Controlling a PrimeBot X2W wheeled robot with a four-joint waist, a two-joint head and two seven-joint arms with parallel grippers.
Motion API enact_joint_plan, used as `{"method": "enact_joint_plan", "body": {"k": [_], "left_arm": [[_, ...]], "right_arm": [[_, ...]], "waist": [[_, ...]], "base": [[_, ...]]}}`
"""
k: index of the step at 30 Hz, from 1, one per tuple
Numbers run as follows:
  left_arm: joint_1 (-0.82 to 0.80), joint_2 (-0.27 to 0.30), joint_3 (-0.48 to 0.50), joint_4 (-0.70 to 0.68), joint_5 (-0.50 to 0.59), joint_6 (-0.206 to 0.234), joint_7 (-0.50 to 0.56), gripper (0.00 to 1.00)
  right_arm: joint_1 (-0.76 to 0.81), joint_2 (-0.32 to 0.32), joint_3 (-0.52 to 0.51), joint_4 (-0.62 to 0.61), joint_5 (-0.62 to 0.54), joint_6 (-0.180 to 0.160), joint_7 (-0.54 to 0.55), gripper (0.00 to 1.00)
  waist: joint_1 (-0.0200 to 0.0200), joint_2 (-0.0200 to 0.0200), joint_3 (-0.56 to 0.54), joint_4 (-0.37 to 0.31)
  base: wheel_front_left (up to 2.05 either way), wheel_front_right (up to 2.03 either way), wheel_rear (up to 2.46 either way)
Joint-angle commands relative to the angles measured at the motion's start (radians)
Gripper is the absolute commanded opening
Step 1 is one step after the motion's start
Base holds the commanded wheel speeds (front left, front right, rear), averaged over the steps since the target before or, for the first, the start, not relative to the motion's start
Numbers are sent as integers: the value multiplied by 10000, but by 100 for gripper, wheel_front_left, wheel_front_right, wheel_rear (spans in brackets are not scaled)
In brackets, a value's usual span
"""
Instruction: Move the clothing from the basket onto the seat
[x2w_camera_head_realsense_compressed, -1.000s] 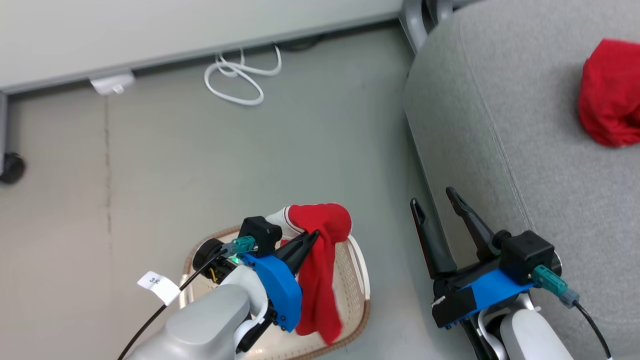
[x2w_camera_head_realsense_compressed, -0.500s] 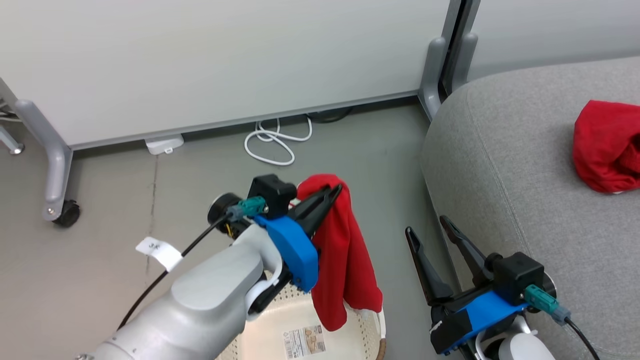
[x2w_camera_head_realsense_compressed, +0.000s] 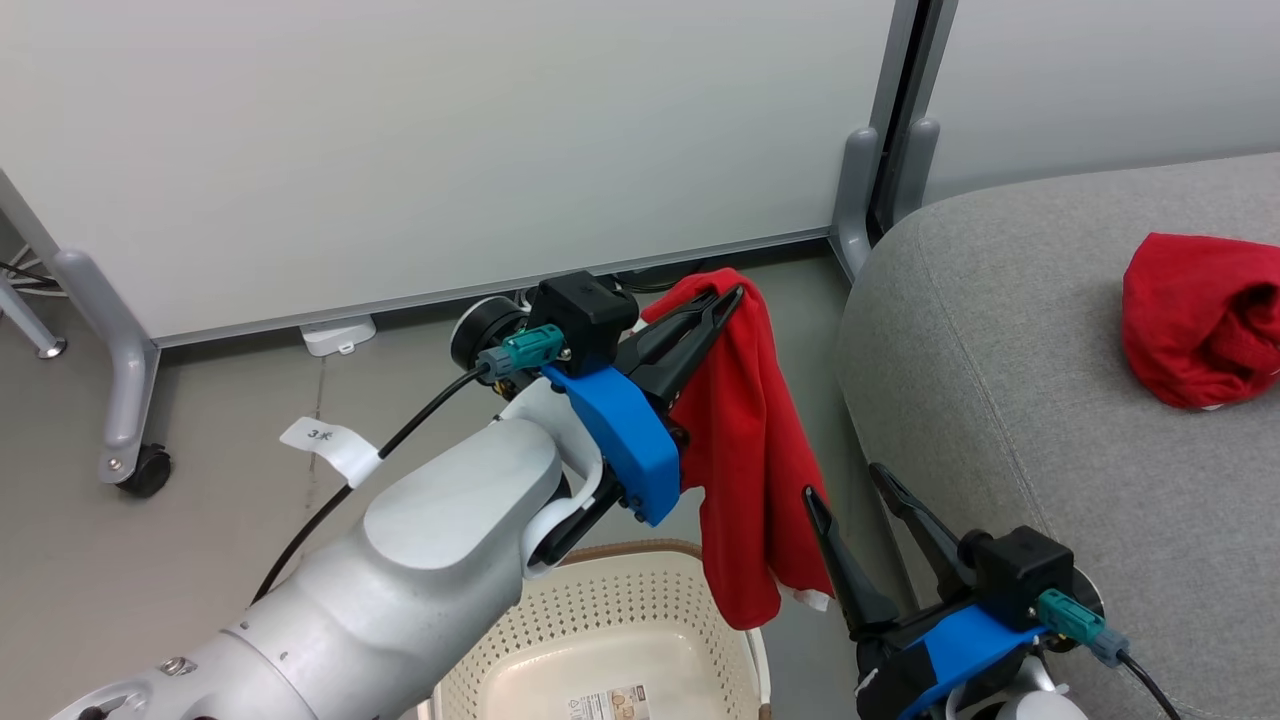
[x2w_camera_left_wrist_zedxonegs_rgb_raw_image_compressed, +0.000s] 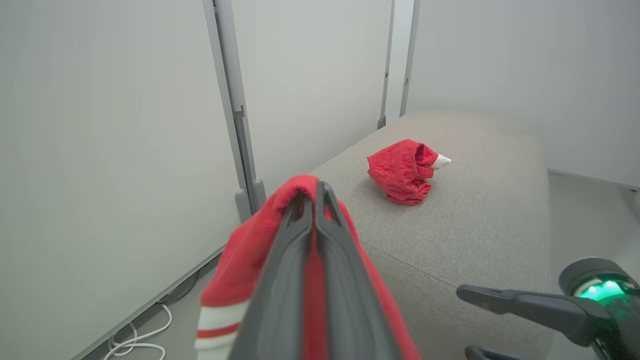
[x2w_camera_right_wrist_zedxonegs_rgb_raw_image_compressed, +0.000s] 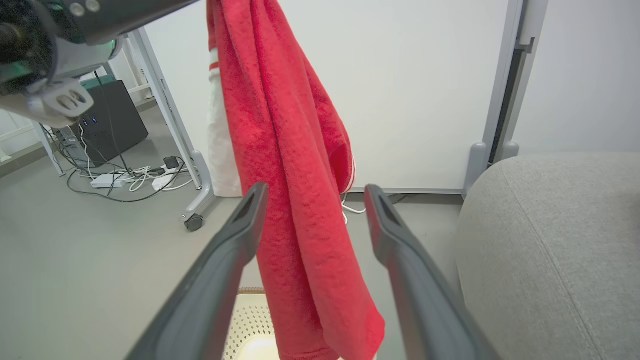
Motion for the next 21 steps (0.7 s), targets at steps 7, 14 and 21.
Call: {"method": "enact_joint_plan", "body": {"k": [7, 14, 21], "left_arm": [[-234, -201, 4, 21, 79, -7, -52, 0], [-279, -232, -32, -36, 72, -7, -53, 0], [-278, -223, -38, -42, 129, -7, -53, 0]], "right_arm": [[192, -17, 87, -24, 82, 1, 103, 100], [118, -17, 90, 51, 128, 1, 167, 100], [-578, -17, 329, 638, -74, 3, 652, 100]], "waist": [[1, -1, -124, 0], [1, -1, -101, -2], [1, -1, 21, -21]], "base": [[0, 0, 0], [0, 0, 0], [0, 0, 0]]}}
